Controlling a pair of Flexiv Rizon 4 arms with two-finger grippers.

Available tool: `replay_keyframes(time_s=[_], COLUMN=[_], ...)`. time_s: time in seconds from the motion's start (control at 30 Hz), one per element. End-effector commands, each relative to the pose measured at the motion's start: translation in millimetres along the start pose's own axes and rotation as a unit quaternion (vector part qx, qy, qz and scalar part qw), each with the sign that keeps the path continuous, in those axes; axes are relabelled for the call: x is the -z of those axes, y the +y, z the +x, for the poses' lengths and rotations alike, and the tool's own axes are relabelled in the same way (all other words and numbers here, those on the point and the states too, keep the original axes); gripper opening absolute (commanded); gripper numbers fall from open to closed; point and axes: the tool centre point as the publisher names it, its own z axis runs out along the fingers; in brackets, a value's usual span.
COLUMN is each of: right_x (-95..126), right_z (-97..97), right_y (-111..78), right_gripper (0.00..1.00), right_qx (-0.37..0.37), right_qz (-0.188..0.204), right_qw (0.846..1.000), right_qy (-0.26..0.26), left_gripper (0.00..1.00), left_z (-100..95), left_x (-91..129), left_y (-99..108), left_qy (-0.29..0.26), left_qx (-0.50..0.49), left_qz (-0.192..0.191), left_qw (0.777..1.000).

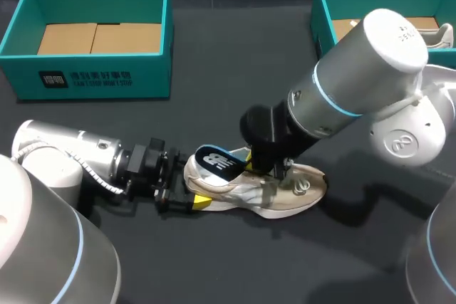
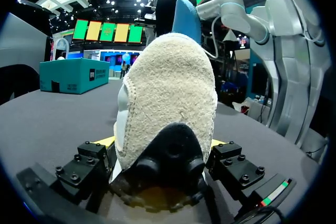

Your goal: Take the shoe out of the shoebox, open the shoe tongue, remove and reinsert the insole, then place the shoe into the shoebox

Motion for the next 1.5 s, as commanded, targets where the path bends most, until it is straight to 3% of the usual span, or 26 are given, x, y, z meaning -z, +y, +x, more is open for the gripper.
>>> replay_keyframes(time_s=[0.03,0.27,0.5,0.8,0.83,0.9,1.07,1.2,1.5], right_x=[7,6,-11,-15,-15,-13,-5,0,-1], right_z=[-4.3,-5.2,-3.5,-2.8,-3.3,-4.2,-6.7,-11.0,-17.7], right_y=[12.9,44.1,66.3,71.0,69.6,66.8,65.5,64.7,58.7], right_gripper=[0.00,0.00,0.00,0.00,0.20,0.35,0.38,0.50,0.47], right_qx=[0.033,0.096,0.132,0.127,0.119,0.112,0.093,0.063,-0.023], right_qz=[-0.013,-0.004,0.016,0.022,0.023,0.021,0.021,0.018,-0.019], right_qw=[0.999,0.993,0.985,0.984,0.985,0.986,0.989,0.990,0.987], right_qy=[0.028,0.061,0.112,0.123,0.121,0.119,0.115,0.122,0.158], left_gripper=[0.00,0.00,0.00,0.00,0.00,0.00,0.00,0.00,0.00], left_z=[-0.6,-0.6,-0.6,-0.6,-0.6,-0.6,-0.6,-0.6,-0.6], left_x=[0,0,0,0,0,0,0,0,0], left_y=[2,2,2,2,2,2,2,2,2], left_qy=[-0.001,-0.001,-0.001,-0.001,-0.001,-0.001,-0.001,-0.001,-0.001], left_qx=[0.000,0.000,0.000,0.000,0.000,0.000,0.000,0.000,0.000], left_qz=[0.000,0.000,0.000,0.000,0.000,0.000,0.000,0.000,0.000], left_qw=[1.000,1.000,1.000,1.000,1.000,1.000,1.000,1.000,1.000])
